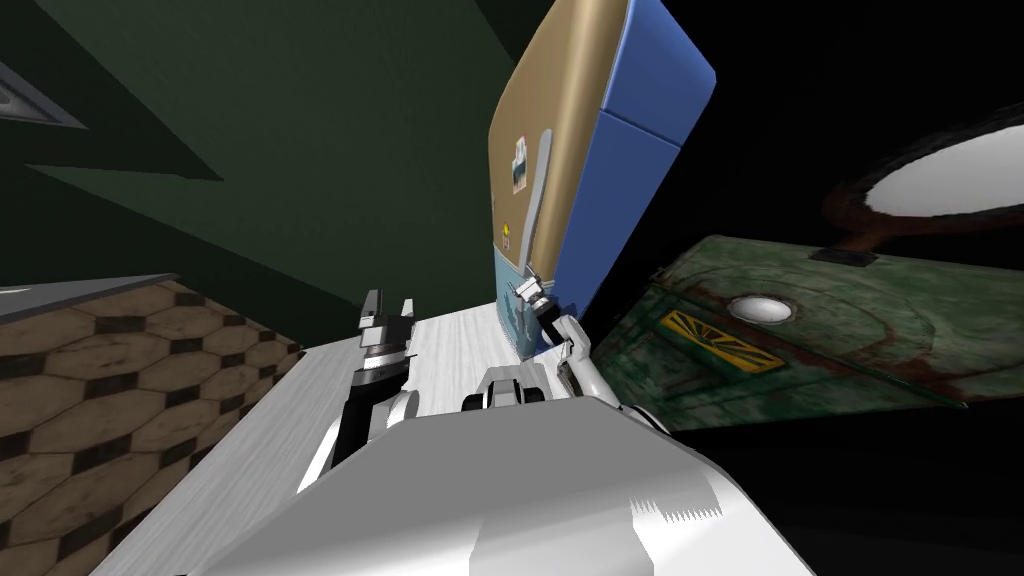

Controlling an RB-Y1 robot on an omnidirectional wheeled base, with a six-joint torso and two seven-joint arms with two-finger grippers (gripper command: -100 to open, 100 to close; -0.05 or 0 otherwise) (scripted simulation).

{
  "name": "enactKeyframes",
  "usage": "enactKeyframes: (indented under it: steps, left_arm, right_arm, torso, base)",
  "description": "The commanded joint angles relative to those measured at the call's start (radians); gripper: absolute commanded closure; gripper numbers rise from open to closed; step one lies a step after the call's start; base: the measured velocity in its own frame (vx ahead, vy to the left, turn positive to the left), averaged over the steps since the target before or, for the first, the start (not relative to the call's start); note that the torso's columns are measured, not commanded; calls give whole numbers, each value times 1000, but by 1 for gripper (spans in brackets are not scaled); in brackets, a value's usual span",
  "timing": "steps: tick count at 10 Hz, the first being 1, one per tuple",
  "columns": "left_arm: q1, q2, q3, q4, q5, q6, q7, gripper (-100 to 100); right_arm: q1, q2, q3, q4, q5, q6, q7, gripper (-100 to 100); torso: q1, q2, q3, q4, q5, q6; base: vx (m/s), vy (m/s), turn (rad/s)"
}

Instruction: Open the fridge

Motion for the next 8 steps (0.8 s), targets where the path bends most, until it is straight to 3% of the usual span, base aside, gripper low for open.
enactKeyframes:
  steps: [1, 8]
  left_arm:
    - [0, 0, 0, 0, 0, 0, 0, 0]
    - [0, 0, 0, 0, 0, 0, 0, 0]
  right_arm:
    - [-39, -14, 11, 61, 54, 25, 77, -100]
    - [-131, -76, 38, 196, 178, 89, 257, -100]
  torso:
    - [0, -1, 0, 0, 0, 0]
    - [0, -1, -1, 0, 0, 0]
  base:
    - [88, 21, -132]
    - [66, 20, -90]
